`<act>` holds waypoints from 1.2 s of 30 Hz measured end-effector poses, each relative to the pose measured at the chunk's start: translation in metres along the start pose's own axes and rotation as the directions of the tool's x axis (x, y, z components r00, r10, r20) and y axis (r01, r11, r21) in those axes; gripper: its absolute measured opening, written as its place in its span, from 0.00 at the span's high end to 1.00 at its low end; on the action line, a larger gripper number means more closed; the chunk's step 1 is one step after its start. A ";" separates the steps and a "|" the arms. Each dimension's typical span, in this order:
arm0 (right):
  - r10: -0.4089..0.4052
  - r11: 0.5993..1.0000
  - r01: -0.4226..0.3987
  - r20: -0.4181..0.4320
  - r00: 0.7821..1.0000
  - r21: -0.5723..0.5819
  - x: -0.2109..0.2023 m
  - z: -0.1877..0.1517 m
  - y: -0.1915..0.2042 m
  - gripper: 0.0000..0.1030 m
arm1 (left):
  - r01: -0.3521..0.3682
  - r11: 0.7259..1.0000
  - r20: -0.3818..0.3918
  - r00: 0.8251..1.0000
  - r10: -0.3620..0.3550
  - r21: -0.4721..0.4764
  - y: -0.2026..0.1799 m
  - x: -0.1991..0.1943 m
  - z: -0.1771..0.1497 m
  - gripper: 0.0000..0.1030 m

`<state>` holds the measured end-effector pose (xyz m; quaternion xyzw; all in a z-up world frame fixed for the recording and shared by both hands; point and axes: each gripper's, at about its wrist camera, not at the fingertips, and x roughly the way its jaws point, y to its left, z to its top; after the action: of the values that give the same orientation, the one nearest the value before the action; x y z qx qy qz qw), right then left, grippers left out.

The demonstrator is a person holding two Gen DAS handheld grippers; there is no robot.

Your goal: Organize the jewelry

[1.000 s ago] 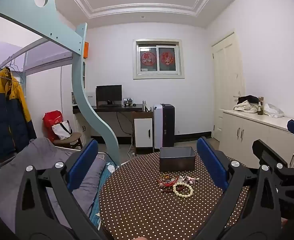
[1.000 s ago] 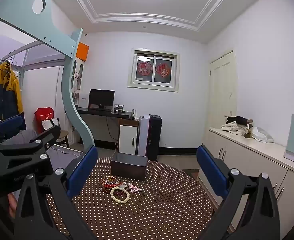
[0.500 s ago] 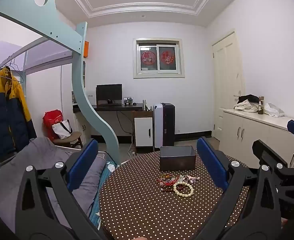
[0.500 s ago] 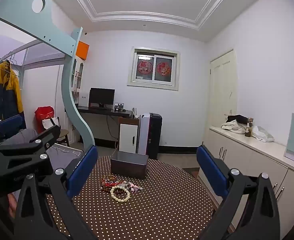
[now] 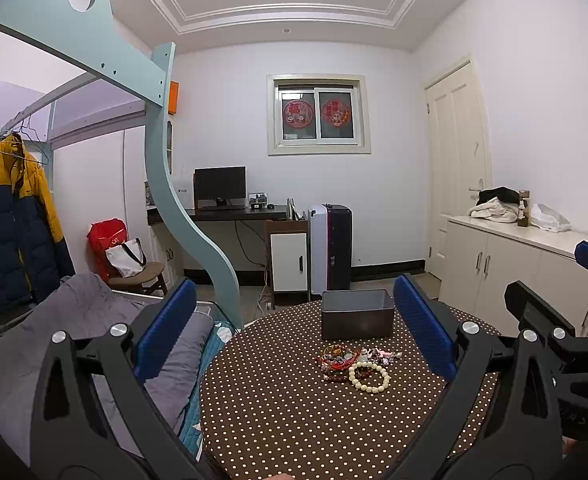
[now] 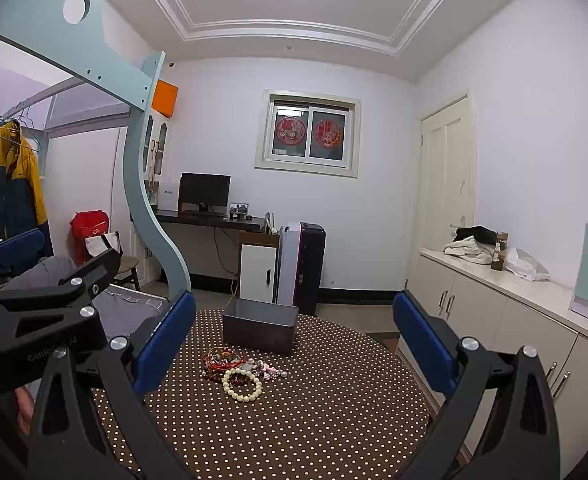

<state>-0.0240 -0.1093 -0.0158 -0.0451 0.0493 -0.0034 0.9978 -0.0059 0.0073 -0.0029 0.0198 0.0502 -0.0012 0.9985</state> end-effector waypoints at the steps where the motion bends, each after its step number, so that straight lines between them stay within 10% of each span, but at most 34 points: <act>1: 0.000 1.000 0.000 -0.002 1.000 0.000 0.000 0.000 0.000 0.07 | -0.001 1.000 0.000 1.000 0.001 0.001 0.001 -0.001 -0.003 0.06; 36: 0.016 1.000 -0.015 -0.039 0.999 0.018 0.006 0.001 -0.005 0.07 | -0.009 1.000 -0.014 1.000 0.009 0.008 0.005 0.012 -0.014 0.06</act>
<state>-0.0181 -0.1145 -0.0148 -0.0357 0.0693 0.0031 0.9970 0.0052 0.0127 -0.0178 0.0239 0.0569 0.0034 0.9981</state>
